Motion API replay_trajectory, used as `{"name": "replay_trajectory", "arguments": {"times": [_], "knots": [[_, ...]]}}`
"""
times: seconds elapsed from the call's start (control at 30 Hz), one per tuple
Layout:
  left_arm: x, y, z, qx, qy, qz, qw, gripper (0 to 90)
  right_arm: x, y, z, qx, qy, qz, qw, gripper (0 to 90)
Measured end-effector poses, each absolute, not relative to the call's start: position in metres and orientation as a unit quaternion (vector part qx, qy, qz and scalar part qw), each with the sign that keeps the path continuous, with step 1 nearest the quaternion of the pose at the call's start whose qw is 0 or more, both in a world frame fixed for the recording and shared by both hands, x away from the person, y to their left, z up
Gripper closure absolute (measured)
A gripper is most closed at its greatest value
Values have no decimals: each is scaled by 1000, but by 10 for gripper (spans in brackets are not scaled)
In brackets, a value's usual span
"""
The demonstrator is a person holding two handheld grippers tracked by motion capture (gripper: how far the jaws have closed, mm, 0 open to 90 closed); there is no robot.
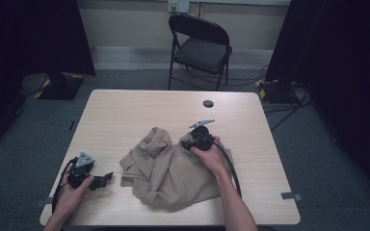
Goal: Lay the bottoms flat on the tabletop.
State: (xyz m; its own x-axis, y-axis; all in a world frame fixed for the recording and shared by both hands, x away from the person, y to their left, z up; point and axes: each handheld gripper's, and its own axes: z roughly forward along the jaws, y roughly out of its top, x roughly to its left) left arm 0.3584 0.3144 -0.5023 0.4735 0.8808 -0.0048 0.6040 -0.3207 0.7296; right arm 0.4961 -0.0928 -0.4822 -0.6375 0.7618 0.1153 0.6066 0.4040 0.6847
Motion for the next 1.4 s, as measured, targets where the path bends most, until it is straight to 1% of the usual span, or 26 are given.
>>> {"name": "replay_trajectory", "arguments": {"times": [0.07,0.1,0.17,0.23,0.53,0.7,0.87,0.97,1.0,1.03,1.17,1.2,1.23,1.3,1.33,1.37,1.4], "knots": [[358,315,-502,788,471,202,341,80,495,-92,-481,412,833,354,107,733],[358,314,-502,787,472,202,343,79,494,-92,-481,408,834,353,113,761],[358,315,-502,788,470,202,341,79,490,-92,-477,408,832,359,110,796],[358,315,-502,788,470,202,341,80,487,-96,-473,409,827,373,103,807],[358,314,-502,787,472,202,343,79,454,-125,-442,392,812,419,105,813],[358,314,-502,787,472,202,342,79,422,-147,-430,376,811,435,107,817],[358,314,-502,787,472,202,343,79,390,-164,-429,364,820,428,110,818],[358,315,-502,789,470,202,341,79,373,-175,-434,363,823,422,113,818],[358,315,-502,789,470,202,341,79,373,-175,-434,363,823,422,113,818],[358,315,-502,788,471,202,341,79,363,-184,-442,371,823,415,113,818],[358,314,-502,787,472,202,342,79,354,-198,-462,392,817,408,109,812],[358,314,-502,787,472,202,342,79,354,-198,-462,392,817,408,109,812],[359,314,-502,787,472,204,341,76,353,-202,-471,403,812,408,107,796],[359,314,-503,786,473,205,341,71,354,-203,-479,409,814,398,112,765],[359,314,-503,786,473,205,341,71,354,-203,-479,409,814,398,112,765],[359,314,-503,786,473,205,341,70,357,-201,-487,410,816,391,113,737],[359,314,-502,786,473,205,340,70,357,-200,-488,408,818,388,118,728]]}}
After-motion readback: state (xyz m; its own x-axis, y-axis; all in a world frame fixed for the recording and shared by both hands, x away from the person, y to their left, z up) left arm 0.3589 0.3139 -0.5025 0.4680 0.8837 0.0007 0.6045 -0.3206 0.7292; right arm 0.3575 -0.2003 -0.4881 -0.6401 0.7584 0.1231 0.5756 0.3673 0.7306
